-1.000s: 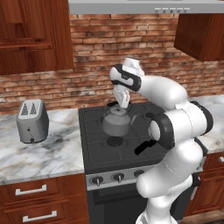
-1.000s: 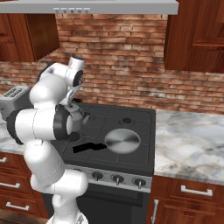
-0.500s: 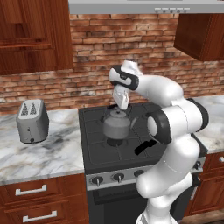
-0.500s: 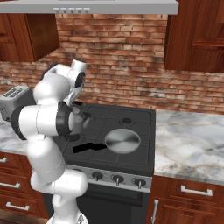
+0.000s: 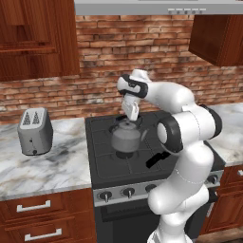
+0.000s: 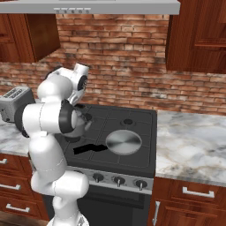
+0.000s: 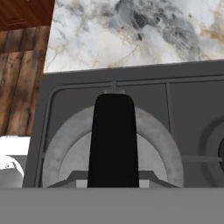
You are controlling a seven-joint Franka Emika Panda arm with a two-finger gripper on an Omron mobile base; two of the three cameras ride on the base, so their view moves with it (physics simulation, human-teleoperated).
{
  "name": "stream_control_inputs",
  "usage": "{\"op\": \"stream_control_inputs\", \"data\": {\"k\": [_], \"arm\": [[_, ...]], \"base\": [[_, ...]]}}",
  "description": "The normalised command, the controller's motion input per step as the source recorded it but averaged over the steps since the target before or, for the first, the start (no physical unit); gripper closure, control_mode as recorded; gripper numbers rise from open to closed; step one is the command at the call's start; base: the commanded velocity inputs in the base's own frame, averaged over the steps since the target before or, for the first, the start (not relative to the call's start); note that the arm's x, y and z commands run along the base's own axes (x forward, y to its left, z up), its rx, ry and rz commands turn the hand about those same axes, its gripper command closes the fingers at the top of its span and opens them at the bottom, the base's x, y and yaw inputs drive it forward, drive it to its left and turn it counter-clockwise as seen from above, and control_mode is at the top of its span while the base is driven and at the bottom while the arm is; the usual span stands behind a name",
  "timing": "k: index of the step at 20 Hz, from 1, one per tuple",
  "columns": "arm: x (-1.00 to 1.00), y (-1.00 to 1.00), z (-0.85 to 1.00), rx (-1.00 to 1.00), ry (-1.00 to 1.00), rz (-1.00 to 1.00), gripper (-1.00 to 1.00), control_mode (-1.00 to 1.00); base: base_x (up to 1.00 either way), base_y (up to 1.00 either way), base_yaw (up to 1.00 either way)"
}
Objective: Pick the kettle from the counter and place it on a stove burner. Then turn the burner on.
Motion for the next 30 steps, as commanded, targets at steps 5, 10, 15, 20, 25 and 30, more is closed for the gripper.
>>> {"op": "stream_control_inputs", "data": {"k": [5, 10, 15, 20, 25, 30], "arm": [[0.00, 0.00, -0.14, 0.00, 0.02, 0.00, 1.00, -1.00], [0.00, 0.00, -0.10, 0.00, 0.03, 0.00, 1.00, -1.00], [0.00, 0.00, -0.09, 0.00, 0.03, 0.00, 1.00, -1.00], [0.01, 0.03, -0.09, 0.00, 0.03, 0.00, 1.00, -1.00], [0.00, 0.01, -0.11, 0.00, 0.05, 0.00, 1.00, -1.00], [0.00, 0.00, -0.10, 0.00, 0.05, 0.00, -1.00, -1.00]], "base": [[0.00, 0.00, 0.00], [0.00, 0.00, 0.00], [0.00, 0.00, 0.00], [0.00, 0.00, 0.00], [0.00, 0.00, 0.00], [0.00, 0.00, 0.00]]}}
